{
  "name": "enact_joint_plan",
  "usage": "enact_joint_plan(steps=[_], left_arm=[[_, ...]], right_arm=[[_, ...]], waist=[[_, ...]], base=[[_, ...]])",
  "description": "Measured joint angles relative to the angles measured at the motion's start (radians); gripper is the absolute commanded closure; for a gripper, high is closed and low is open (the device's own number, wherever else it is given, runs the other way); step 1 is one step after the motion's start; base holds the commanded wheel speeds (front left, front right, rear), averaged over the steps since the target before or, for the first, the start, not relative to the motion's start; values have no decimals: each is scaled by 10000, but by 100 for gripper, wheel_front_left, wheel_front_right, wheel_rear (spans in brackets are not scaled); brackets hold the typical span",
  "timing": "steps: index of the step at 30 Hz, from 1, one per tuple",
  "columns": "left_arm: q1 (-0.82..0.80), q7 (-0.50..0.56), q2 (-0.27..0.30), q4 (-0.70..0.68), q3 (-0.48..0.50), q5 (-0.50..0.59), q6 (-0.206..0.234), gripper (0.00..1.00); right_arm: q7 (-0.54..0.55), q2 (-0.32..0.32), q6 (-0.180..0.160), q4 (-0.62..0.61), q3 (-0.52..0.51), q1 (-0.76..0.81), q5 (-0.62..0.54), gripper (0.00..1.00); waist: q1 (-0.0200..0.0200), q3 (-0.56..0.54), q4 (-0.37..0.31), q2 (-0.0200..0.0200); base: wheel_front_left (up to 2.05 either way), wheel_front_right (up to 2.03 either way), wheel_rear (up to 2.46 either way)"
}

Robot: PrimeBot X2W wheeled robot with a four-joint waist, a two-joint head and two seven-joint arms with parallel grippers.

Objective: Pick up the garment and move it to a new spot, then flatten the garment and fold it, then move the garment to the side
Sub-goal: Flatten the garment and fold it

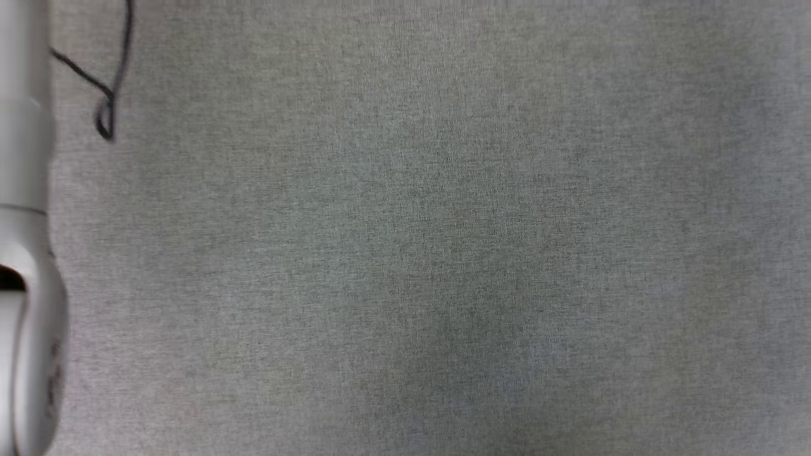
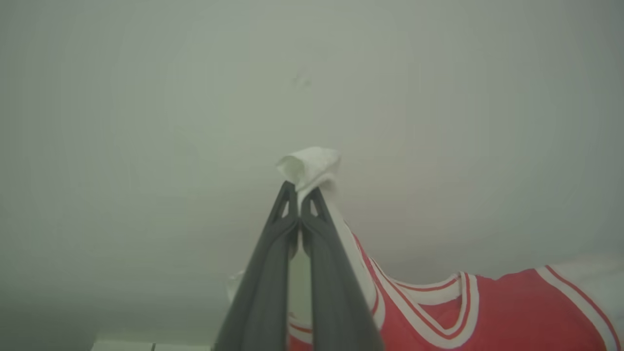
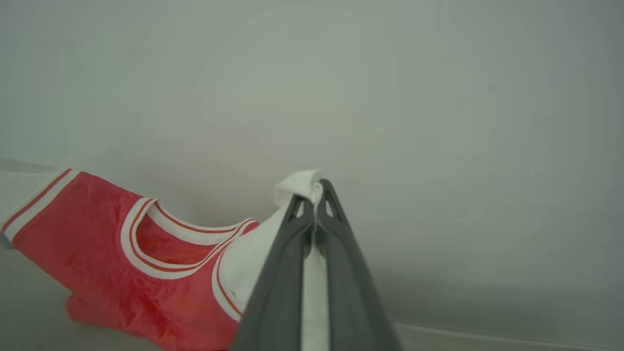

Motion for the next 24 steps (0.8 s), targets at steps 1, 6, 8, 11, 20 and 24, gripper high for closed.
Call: enact_joint_plan(steps=[1,6,8,11,20,24], left_arm=[[262,2,-63,75,38,-21,-35,100],[2000,0,-405,192,320,-211,-136,100],[2889,0,-577,107,445,-288,-165,100],[4376,0,-763,-263,640,-326,-199,100],[8951,0,-968,-1691,826,-153,-174,100],[10917,0,-928,-2529,894,23,190,100]], right_arm=[[75,10,0,125,69,222,148,100],[19,-33,-2,295,754,1887,761,100],[-50,-113,-2,142,993,2781,1147,100],[-102,-387,-2,-334,1381,4286,1732,100],[295,-1476,-2,-2548,2125,8746,3287,100],[700,-1879,0,-3538,1939,10746,3499,100]], waist=[[0,-98,15,0],[0,-827,127,0],[-1,-1217,187,0],[-1,-1889,282,0],[-3,-4117,466,0],[-4,-5057,524,0]], base=[[0,0,0],[0,0,0],[0,0,0],[0,0,0],[0,0,0],[0,0,0]])
